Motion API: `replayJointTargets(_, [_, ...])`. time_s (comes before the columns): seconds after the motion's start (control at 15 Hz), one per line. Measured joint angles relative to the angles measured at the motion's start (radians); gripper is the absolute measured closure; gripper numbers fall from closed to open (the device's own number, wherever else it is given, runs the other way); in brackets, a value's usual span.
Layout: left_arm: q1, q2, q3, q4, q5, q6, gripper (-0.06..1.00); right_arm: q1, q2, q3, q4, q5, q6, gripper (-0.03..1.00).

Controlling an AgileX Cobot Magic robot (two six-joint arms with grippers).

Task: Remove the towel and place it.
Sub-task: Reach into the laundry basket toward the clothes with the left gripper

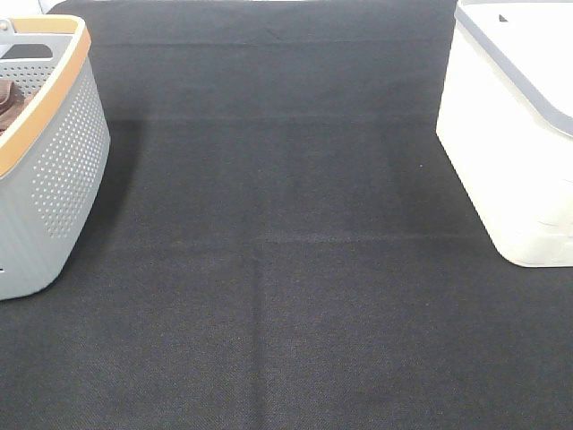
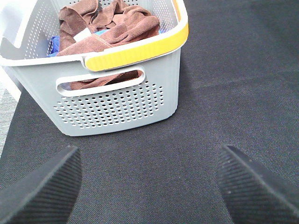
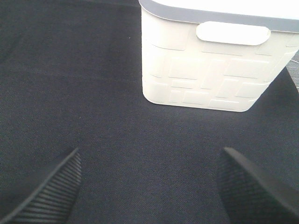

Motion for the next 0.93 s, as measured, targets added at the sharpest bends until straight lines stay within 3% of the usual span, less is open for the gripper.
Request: replayJointTargets(0.93, [0.000,0.000,0.000,0.000,0.000,0.000,0.18,0.000,0.000,0.000,0.000,0.000,0.000,0.21])
